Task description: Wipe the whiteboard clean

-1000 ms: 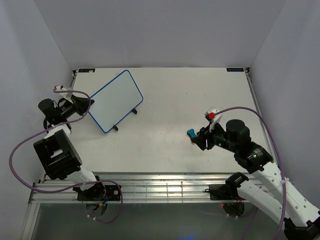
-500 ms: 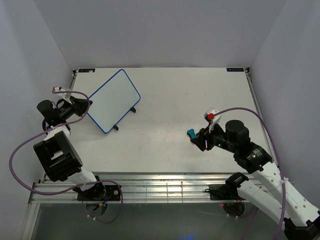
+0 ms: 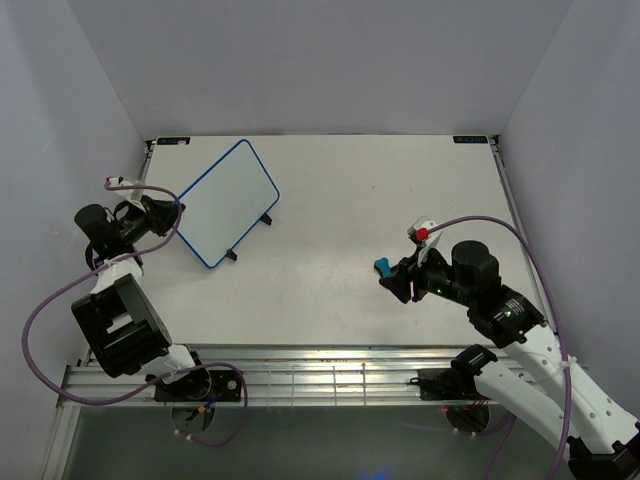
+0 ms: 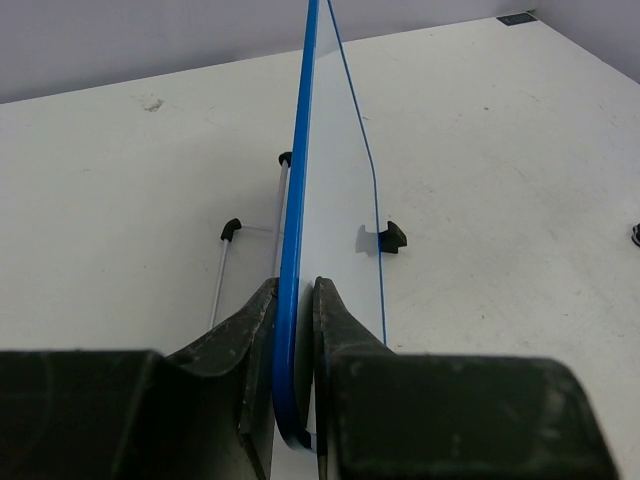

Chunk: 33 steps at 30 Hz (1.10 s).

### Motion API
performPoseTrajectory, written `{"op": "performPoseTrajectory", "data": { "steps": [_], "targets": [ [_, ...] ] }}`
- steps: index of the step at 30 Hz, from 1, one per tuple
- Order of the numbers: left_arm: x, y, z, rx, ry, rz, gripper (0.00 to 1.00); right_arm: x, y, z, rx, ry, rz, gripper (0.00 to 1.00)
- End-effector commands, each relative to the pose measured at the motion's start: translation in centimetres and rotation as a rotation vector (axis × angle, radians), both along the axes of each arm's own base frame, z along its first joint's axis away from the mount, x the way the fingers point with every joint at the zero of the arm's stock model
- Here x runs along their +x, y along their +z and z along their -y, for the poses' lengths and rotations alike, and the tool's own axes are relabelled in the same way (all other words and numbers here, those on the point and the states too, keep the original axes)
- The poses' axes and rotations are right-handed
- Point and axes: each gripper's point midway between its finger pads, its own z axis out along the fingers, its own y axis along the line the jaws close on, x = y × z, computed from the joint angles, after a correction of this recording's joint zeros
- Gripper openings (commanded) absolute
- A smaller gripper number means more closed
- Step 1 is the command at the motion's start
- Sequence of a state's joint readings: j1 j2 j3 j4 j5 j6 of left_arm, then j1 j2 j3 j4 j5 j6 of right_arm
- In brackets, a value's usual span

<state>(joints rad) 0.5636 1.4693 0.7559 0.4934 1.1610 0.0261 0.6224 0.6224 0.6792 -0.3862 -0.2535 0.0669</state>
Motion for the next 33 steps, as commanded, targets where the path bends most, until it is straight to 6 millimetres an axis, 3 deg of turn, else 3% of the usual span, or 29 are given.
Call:
{"op": "performPoseTrajectory", "data": {
  "steps": [1, 10, 14, 21, 25, 33],
  "targets": [
    [0.6, 1.0, -3.2, 0.127, 0.188, 0.078, 0.00, -0.1, 1.7, -0.5, 0.041, 0.027, 0.053, 0.49],
    [0.0, 1.3, -3.7, 0.119, 0.286, 0.071, 0.00, -0.5, 1.8, -0.6, 0.052, 0.044, 0.057, 0.50],
    [0.1, 2.0, -2.8, 0.116, 0.249, 0.085, 0.00, -0.6, 1.8, -0.5, 0.058, 0.044, 0.064, 0.50],
    [0.4, 5.2, -3.0, 0.067, 0.281, 0.107, 0.00, -0.5, 2.0, -0.5, 0.059, 0.039, 0.068, 0.50],
    [0.5, 6.1, -3.1, 0.060, 0.292, 0.090, 0.00, -0.6, 2.0, -0.5, 0.060, 0.044, 0.067, 0.50],
    [-0.6, 3.8, -3.1, 0.080, 0.333, 0.038, 0.00, -0.7, 2.2, -0.4, 0.065, 0.045, 0.073, 0.50]
  ]
}}
